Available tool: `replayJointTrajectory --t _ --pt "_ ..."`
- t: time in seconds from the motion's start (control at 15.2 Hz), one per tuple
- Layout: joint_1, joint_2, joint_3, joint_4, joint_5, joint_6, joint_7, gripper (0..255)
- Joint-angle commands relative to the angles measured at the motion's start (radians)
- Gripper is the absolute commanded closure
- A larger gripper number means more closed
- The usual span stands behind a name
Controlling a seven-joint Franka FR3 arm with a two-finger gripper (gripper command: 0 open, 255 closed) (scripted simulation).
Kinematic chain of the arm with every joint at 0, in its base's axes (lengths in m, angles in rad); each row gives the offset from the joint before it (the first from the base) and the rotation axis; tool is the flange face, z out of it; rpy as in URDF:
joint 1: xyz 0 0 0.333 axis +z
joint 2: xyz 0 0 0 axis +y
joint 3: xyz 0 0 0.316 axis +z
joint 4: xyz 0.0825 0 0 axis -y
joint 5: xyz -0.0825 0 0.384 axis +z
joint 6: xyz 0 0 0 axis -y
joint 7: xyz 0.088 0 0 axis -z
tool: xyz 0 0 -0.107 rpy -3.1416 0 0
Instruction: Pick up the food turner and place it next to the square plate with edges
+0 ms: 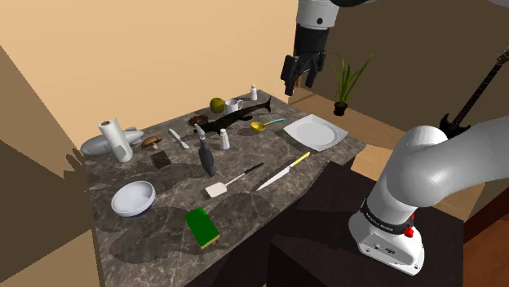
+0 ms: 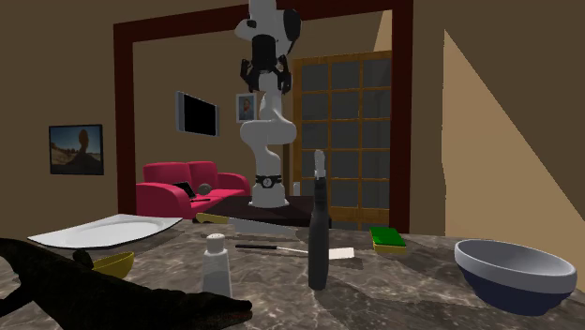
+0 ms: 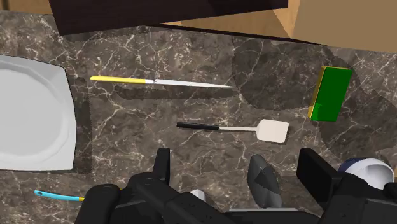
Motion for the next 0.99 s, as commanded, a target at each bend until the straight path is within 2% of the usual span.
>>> replayJointTrajectory --t 0.0,0.46,0.92 --pt "0.0 0.0 0.0 0.0 0.0 0.0 0.0 0" --pt "0.072 0.176 -0.064 -0.074 -0.047 0.22 -0.282 0" --pt "0.14 0.404 -0.109 -0.083 -0.073 0.431 -0.552 0"
